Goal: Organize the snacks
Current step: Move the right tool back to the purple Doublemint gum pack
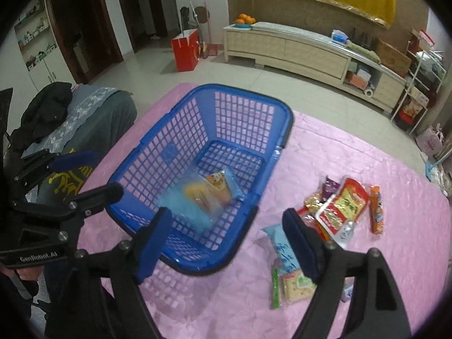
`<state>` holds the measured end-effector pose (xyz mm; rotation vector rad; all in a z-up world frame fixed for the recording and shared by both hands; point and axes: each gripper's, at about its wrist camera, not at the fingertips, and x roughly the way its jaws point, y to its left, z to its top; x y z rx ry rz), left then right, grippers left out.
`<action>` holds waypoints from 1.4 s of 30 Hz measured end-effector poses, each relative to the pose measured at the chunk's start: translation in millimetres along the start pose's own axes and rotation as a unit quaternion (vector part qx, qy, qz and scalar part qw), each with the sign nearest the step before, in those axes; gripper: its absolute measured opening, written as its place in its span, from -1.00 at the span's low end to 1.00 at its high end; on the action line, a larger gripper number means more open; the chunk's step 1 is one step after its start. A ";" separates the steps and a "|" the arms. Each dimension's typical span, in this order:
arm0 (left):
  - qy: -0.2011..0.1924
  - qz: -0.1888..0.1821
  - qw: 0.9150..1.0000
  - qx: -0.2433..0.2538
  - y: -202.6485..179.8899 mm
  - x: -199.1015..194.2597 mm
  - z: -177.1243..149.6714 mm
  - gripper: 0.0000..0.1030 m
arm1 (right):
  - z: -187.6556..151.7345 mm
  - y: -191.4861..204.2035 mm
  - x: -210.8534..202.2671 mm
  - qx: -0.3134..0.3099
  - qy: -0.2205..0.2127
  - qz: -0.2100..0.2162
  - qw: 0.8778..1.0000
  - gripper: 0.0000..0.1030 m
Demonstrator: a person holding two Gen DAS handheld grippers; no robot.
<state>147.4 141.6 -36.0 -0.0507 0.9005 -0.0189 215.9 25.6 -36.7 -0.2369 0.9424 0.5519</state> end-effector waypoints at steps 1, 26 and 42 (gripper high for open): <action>-0.002 0.002 1.000 0.003 -3.7 -2.7 -0.5 0.39 | -1.8 -2.2 -3.9 0.002 -0.003 0.000 1.000 0.62; 0.004 -0.056 0.992 0.112 -166.1 11.9 1.5 0.59 | -80.2 -123.1 -72.4 0.080 -0.013 -0.043 0.996 0.63; 0.075 -0.045 0.977 0.192 -231.3 97.2 -2.0 0.59 | -114.2 -185.1 -25.1 0.093 0.035 -0.055 0.994 0.62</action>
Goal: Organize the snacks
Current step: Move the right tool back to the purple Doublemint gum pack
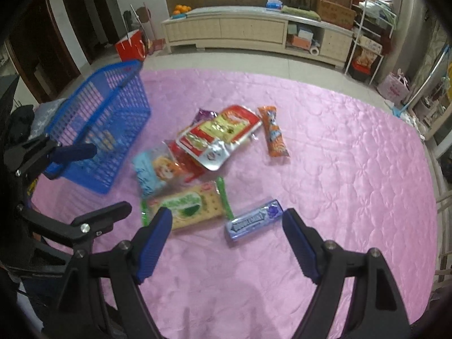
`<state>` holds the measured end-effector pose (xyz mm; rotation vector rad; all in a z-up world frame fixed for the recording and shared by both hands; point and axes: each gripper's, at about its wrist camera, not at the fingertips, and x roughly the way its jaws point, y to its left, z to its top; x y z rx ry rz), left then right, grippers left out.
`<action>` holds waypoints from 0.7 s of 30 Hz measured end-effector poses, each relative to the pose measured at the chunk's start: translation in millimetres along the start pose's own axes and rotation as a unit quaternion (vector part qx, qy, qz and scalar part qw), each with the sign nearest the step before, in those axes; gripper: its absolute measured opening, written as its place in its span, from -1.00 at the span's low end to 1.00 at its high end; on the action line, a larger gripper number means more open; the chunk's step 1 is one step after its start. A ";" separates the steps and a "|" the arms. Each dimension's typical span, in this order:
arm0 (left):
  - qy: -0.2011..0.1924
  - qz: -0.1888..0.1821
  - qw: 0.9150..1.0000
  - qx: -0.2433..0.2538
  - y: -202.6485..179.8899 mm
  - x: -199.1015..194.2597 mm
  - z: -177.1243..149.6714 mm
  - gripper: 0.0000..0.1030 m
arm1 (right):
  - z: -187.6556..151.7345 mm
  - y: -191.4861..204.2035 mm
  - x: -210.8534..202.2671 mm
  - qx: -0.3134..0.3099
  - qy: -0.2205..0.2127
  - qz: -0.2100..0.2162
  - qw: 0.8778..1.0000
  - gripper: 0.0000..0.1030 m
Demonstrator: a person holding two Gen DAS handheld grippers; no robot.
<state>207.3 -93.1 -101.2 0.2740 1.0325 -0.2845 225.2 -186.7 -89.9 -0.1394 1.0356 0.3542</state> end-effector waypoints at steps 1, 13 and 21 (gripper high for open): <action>0.008 0.004 1.000 0.003 -1.1 8.1 1.5 0.59 | -0.4 -2.0 4.6 0.000 0.004 0.001 1.000 0.63; 0.068 0.008 0.998 0.007 14.7 77.1 13.3 0.59 | 8.1 -15.9 64.4 0.007 0.042 0.022 0.999 0.62; 0.107 0.010 0.994 -0.016 29.9 116.3 18.7 0.59 | 13.1 -26.7 83.8 0.007 0.047 0.033 0.998 0.62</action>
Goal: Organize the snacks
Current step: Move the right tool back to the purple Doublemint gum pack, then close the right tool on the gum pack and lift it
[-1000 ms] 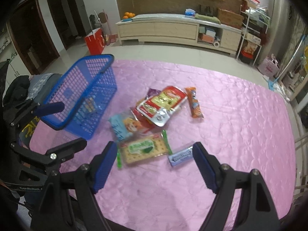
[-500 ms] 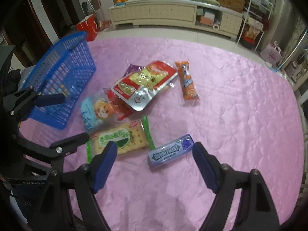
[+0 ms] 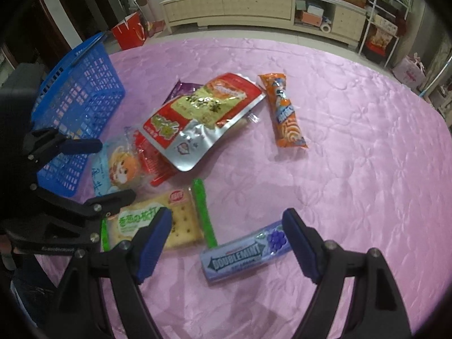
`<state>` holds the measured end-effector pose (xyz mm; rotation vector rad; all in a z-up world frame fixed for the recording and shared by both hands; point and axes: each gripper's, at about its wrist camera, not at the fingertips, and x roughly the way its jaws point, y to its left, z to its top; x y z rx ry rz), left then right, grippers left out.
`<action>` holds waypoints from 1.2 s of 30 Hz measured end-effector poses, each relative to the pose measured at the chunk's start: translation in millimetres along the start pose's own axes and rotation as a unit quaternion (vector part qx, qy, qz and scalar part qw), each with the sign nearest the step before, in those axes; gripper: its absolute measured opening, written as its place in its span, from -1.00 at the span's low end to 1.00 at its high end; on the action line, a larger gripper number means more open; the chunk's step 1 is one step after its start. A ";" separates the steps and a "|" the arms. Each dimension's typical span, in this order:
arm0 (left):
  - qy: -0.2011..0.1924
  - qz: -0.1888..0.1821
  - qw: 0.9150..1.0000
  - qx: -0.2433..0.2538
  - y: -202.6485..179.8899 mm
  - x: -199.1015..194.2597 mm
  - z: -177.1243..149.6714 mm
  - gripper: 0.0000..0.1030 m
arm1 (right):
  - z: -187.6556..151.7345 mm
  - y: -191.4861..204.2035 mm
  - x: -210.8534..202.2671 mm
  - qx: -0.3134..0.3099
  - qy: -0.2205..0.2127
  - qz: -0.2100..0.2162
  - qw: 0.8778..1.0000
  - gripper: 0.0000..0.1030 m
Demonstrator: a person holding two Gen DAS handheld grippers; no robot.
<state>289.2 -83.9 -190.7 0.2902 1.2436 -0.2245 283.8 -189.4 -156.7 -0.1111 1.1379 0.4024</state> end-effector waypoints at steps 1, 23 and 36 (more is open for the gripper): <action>0.001 0.006 1.000 0.003 0.3 3.0 1.3 0.59 | -0.3 -2.5 0.3 0.003 -0.001 0.002 1.000 0.62; -0.050 -0.014 0.999 0.001 -2.4 -17.8 -16.6 0.24 | -10.2 -30.6 -10.5 0.096 0.046 -0.028 0.994 0.62; -0.060 -0.028 0.998 -0.007 -9.0 -31.6 -30.5 0.24 | -11.7 -34.4 21.3 0.187 0.112 -0.056 0.974 0.42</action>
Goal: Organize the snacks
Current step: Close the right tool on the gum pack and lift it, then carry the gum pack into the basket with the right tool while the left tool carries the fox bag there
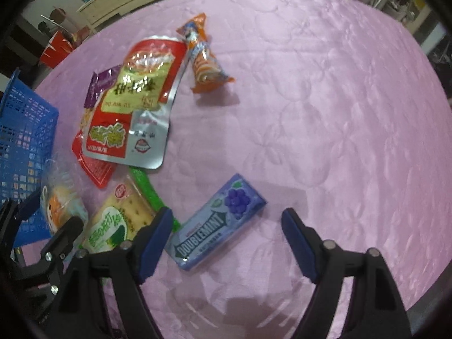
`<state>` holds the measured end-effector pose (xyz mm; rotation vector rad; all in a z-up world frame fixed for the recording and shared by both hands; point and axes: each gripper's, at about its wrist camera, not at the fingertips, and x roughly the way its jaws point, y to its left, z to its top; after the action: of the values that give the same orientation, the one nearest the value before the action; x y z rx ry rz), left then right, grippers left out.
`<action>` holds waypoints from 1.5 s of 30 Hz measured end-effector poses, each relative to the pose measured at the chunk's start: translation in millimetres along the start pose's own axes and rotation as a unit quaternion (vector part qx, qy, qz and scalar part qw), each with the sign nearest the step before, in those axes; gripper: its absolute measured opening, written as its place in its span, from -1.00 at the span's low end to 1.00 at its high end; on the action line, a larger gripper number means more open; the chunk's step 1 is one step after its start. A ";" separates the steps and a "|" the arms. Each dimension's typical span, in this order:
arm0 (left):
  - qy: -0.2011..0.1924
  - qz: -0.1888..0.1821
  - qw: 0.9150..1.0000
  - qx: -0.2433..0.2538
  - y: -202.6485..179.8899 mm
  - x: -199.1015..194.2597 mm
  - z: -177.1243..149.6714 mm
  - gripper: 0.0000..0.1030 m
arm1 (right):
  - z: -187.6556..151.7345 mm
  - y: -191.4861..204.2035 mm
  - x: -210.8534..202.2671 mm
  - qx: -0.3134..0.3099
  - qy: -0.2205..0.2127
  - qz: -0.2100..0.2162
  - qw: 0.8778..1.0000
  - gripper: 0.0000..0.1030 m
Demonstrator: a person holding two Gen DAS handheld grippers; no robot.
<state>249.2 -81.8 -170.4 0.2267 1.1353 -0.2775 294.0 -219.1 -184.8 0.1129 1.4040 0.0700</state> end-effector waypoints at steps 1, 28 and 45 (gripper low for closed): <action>0.000 -0.001 1.000 -0.001 1.0 3.3 0.8 0.24 | -0.4 3.2 0.6 -0.003 -0.003 -0.008 1.000 0.29; -0.122 0.004 0.992 -0.016 11.1 -135.4 -22.0 0.24 | -46.9 82.1 -127.1 -0.144 -0.168 0.050 0.974 -0.26; -0.157 0.059 0.981 -0.098 115.5 -198.8 -72.7 0.24 | -51.8 201.7 -157.7 -0.237 -0.198 0.101 0.946 -0.26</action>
<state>146.7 70.5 -14.0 0.0719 0.8261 -0.0903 220.5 -35.2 -14.4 -0.1268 0.9376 0.5252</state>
